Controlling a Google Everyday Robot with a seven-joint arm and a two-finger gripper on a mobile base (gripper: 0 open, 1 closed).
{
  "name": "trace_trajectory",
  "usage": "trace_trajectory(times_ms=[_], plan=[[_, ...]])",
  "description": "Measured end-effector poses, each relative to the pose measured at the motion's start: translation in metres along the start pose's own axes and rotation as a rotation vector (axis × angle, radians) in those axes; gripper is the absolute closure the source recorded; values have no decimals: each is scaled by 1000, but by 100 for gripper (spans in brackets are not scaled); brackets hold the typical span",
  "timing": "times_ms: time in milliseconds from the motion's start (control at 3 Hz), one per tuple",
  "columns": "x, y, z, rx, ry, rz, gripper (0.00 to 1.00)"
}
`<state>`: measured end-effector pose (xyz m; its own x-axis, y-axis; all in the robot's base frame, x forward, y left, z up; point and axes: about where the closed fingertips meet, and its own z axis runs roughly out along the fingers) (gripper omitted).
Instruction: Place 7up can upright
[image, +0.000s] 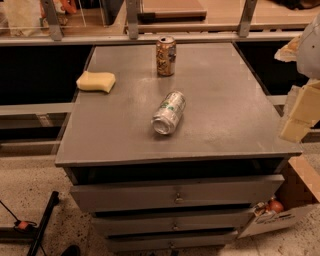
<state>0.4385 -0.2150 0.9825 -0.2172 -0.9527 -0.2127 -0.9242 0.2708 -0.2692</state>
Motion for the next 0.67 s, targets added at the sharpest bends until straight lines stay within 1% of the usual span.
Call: trace_trajectory(times_ms=[333,667], plan=[[0,0,0,0,0,0,0],[-5,-6,-1,12,-10,15,0]])
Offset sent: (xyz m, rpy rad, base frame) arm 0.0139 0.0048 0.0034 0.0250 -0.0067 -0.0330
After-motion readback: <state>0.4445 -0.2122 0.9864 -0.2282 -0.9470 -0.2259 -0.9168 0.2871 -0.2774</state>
